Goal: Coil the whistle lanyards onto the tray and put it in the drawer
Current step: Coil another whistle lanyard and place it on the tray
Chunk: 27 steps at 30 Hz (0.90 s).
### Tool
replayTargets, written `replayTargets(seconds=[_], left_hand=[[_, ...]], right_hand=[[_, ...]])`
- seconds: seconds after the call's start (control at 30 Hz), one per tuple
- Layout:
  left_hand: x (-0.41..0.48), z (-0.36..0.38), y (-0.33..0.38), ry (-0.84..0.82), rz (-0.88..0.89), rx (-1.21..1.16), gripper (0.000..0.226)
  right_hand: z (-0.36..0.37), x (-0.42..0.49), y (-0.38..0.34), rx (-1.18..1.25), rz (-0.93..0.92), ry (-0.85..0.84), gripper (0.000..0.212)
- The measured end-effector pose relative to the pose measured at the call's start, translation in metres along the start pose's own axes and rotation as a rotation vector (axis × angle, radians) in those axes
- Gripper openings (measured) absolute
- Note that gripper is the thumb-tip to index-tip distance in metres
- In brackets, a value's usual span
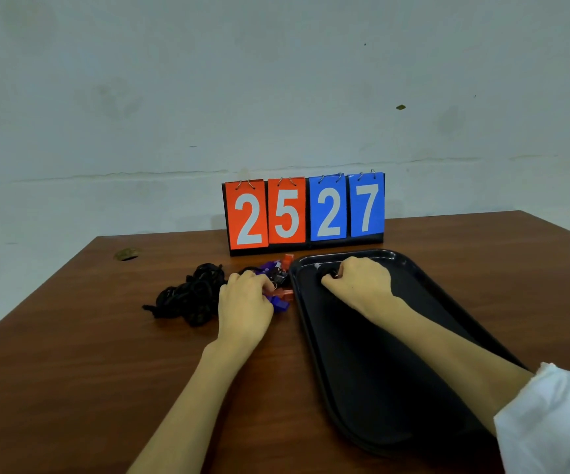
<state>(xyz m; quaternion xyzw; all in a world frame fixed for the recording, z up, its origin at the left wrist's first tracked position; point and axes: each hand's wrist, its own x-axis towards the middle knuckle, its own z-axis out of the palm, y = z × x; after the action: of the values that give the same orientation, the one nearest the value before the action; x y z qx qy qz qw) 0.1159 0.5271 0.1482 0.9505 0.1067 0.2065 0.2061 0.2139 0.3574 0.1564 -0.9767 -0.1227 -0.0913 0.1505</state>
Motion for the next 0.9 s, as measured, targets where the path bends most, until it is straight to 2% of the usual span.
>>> replayTargets(seconds=[0.1,0.2,0.3,0.43,0.67,0.77,0.9], left_hand=[[0.000,0.000,-0.001,0.048,-0.038,-0.016,0.028],[0.000,0.001,-0.001,0.054,-0.053,-0.007,0.027],[0.001,0.001,-0.002,0.062,-0.061,-0.014,0.028],[0.001,0.000,-0.004,0.094,-0.065,-0.047,0.028],[0.004,0.001,-0.007,0.128,-0.081,-0.079,0.029],[0.005,0.003,-0.008,0.156,-0.065,-0.092,0.029],[0.007,0.005,-0.007,0.287,-0.028,-0.120,0.027]], right_hand=[[-0.001,0.003,-0.002,-0.087,-0.033,0.146,0.040],[-0.001,0.005,-0.013,0.005,-0.171,0.189,0.031],[0.006,0.007,-0.034,0.094,-0.350,0.072,0.026],[0.015,0.013,-0.052,0.089,-0.505,-0.160,0.037],[0.014,0.019,-0.063,0.101,-0.554,-0.233,0.025],[0.013,0.019,-0.066,0.029,-0.591,-0.188,0.025],[0.004,0.015,-0.074,-0.037,-0.729,0.041,0.026]])
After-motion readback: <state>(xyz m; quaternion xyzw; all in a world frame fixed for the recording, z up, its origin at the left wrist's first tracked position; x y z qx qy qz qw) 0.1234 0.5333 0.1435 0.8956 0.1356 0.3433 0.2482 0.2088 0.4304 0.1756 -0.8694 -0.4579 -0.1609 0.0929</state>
